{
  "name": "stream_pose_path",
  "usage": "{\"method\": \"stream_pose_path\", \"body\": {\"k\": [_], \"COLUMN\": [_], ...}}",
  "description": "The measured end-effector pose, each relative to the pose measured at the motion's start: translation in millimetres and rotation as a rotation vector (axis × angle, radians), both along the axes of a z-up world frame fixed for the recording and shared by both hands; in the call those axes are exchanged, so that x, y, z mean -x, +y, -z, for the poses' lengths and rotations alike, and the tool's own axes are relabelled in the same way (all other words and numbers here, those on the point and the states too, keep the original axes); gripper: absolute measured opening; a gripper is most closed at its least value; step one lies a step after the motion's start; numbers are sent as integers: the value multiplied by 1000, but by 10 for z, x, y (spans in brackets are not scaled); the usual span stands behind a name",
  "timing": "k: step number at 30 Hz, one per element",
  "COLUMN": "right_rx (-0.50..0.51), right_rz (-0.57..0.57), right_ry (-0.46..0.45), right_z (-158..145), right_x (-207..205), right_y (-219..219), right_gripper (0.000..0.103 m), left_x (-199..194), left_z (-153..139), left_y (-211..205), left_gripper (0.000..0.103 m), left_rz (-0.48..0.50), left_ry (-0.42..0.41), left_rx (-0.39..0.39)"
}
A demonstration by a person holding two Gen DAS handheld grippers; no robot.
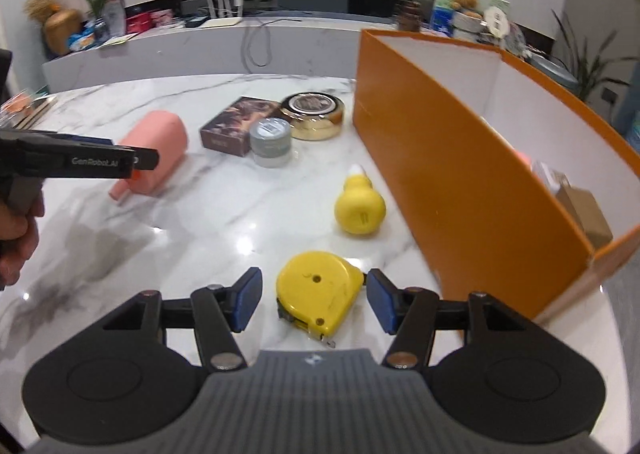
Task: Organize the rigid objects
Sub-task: 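Grasp the pink cup container with the left tool while the right tool grasps the yellow tape measure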
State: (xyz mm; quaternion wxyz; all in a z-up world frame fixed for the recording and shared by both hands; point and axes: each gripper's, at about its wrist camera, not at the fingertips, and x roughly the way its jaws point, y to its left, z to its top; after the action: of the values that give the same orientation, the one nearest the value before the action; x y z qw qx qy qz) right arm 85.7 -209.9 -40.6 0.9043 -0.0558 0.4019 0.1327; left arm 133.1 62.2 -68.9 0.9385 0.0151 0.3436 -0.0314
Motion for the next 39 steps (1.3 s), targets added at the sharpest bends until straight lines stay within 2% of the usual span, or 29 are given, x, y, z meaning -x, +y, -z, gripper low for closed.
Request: {"method": "stream_pose_path", "body": {"k": [7,14,17,27,39], "right_rx": [-8,-2,28,32,11], "right_rz": [44,22,11,-8,-29], "right_ry": [28,28,11,1,0], "right_z": [159,218,242,279,228], "right_x": [-65,-74,-66,-101,-139], "right_y": [-25,19,58,72,76], "right_gripper": [58,57,53,53,53], "left_x": [-83,-110,-122,-147,-17], "left_z": [45,80,91,90,-63], "left_y": [-1,-7,2,57,53], "left_gripper": [83,83,82,63,62], "left_rz": [3,-1,-1,-10,2], "left_ry": [9,6,3,26,26], "left_rx": [12,8,13,44,64]}}
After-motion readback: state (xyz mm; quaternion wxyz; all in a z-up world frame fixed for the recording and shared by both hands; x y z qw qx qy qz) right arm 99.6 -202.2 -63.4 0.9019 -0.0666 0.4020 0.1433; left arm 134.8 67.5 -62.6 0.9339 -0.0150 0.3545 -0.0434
